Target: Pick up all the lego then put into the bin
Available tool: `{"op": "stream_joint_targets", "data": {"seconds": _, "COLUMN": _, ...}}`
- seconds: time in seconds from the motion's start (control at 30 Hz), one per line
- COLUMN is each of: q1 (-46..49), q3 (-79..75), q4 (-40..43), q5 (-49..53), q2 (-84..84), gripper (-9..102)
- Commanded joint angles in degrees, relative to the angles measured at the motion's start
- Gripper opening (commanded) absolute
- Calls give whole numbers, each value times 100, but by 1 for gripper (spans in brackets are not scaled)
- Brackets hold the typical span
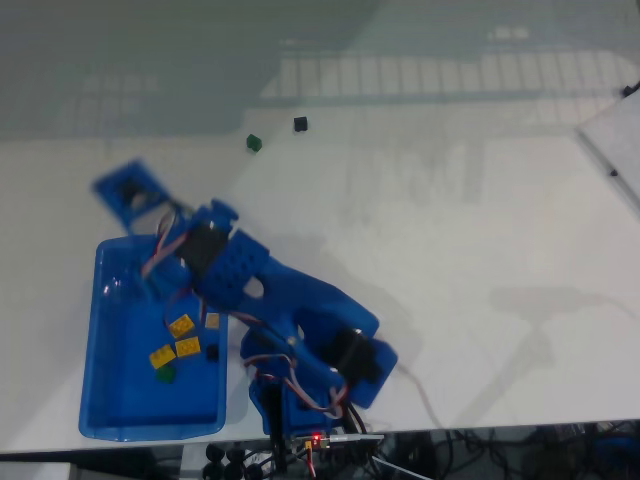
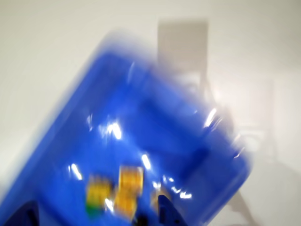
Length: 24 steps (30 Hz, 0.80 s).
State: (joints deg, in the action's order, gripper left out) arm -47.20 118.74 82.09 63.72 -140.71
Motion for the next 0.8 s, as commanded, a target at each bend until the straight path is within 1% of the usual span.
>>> {"op": "stream_joint_targets", "data": {"seconds": 0.0, "q1": 1195, "q3": -598, "q4": -940, "q5": -396, "q2": 413, "gripper": 37}}
{"op": "stream_joint_targets", "data": {"seconds": 0.13, "q1": 2268, "q3": -747, "q4": -2013, "q5": -1266, "q2": 1292, "gripper": 38}}
{"op": "stream_joint_targets", "data": {"seconds": 0.2, "q1": 2637, "q3": -765, "q4": -2505, "q5": -1723, "q2": 1740, "gripper": 38}}
{"op": "stream_joint_targets", "data": {"seconds": 0.27, "q1": 2918, "q3": -817, "q4": -2830, "q5": -2109, "q2": 2224, "gripper": 37}}
{"op": "stream_joint_targets", "data": {"seconds": 0.37, "q1": 3226, "q3": -949, "q4": -3173, "q5": -2408, "q2": 2892, "gripper": 37}}
{"op": "stream_joint_targets", "data": {"seconds": 0.57, "q1": 3639, "q3": -1178, "q4": -3894, "q5": -2646, "q2": 3973, "gripper": 34}}
{"op": "stream_joint_targets", "data": {"seconds": 0.77, "q1": 3894, "q3": -1767, "q4": -3894, "q5": -2874, "q2": 4729, "gripper": 32}}
